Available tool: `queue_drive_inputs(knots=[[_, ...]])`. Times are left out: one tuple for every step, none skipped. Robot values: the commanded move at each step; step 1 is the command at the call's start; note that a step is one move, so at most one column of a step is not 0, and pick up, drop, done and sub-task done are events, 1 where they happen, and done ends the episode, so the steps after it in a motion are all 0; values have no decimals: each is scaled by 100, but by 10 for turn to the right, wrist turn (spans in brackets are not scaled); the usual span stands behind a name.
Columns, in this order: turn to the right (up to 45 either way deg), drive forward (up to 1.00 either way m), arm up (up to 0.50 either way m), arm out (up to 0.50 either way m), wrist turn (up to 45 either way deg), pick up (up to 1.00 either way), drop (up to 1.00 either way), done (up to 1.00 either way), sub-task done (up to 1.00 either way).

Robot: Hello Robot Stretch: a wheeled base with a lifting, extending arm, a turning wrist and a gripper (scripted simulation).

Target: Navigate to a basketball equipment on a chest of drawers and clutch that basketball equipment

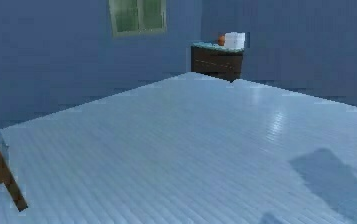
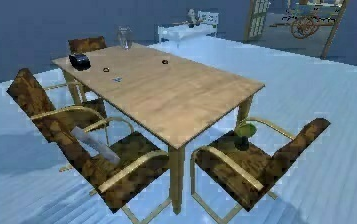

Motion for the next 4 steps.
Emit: queue_drive_inputs(knots=[[0,60,0,0,0,0,0,0,0],[180,0,0,0,0,0,0,0,0],[0,100,0,0,0,0,0,0,0],[0,100,0,0,0,0,0,0,0]])
